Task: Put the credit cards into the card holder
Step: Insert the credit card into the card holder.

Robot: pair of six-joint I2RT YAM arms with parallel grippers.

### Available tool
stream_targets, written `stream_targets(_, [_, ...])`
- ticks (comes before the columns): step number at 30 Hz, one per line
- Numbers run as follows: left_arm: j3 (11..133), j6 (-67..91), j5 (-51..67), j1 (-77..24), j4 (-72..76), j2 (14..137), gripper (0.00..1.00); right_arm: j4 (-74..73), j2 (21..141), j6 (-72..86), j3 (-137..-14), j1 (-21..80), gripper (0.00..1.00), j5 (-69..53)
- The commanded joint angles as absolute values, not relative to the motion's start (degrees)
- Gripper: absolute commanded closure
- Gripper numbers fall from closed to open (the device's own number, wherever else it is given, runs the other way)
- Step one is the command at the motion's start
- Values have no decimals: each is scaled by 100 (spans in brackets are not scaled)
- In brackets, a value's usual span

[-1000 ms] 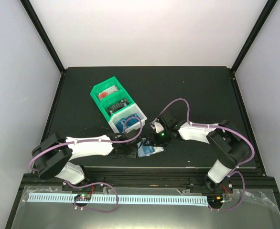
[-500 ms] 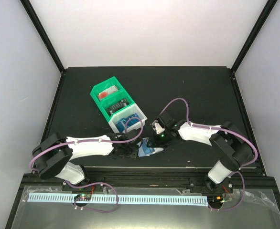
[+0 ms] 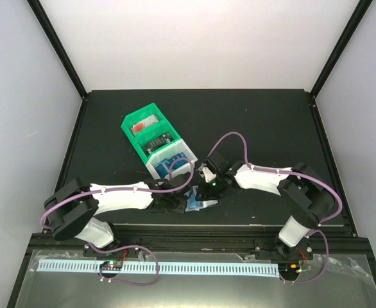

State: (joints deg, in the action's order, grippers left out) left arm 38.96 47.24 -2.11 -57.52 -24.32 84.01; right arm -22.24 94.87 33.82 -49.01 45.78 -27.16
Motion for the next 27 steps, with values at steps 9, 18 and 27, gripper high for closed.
stream_targets(9, [3963, 4626, -29, -5836, -2145, 8495, 83, -2036, 9471, 3245, -5020, 4732, 77, -3057])
stream_targets(18, [3885, 4799, -444, -5836, -2414, 8126, 83, -2803, 9228, 3125, -5226, 4746, 67, -1654])
stream_targets(27, [3846, 5082, -903, -5828, -2682, 7505, 73, -3405, 9359, 2803, -5773, 5171, 65, -972])
